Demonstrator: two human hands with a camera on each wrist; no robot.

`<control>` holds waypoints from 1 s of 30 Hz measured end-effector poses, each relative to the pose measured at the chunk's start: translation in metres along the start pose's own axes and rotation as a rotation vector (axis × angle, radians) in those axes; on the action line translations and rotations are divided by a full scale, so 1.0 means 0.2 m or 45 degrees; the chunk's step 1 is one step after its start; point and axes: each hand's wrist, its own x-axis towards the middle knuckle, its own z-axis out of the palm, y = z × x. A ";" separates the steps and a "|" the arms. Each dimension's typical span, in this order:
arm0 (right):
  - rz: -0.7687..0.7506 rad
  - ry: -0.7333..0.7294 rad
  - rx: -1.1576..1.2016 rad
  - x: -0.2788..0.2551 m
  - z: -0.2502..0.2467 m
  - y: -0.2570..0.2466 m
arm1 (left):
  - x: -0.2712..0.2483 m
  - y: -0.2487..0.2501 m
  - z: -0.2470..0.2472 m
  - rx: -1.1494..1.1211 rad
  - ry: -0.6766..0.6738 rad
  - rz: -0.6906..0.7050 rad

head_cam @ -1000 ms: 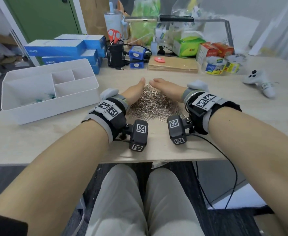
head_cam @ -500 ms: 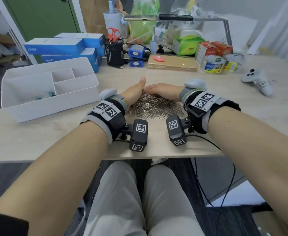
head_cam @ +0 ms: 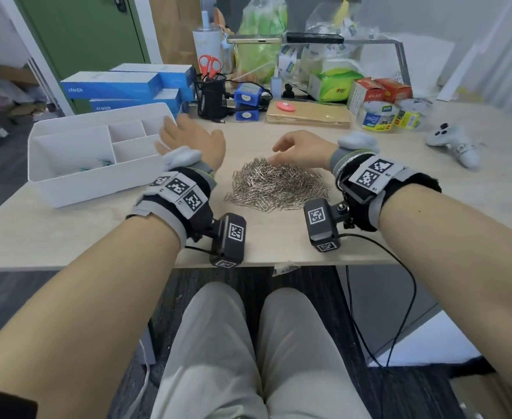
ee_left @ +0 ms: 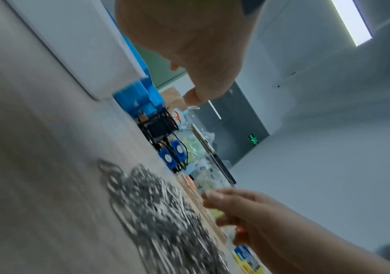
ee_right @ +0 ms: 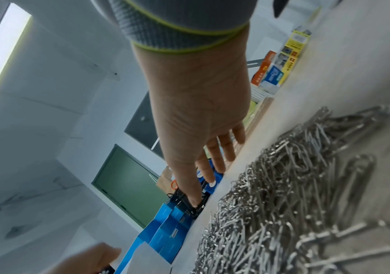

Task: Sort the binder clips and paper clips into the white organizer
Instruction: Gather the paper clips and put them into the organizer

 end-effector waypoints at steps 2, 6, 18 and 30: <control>0.021 0.004 -0.093 0.00 -0.01 -0.01 | 0.04 -0.05 -0.02 0.067 -0.100 -0.121; 0.080 -0.078 -0.223 0.00 -0.01 -0.01 | 0.07 -0.09 -0.06 0.026 -0.491 -0.062; 0.192 -0.101 -0.327 0.00 -0.05 0.01 | -0.03 0.17 0.00 0.002 -0.637 0.186; 0.245 -0.201 -0.461 -0.04 -0.10 -0.04 | 0.00 0.15 0.02 -0.085 -0.384 0.350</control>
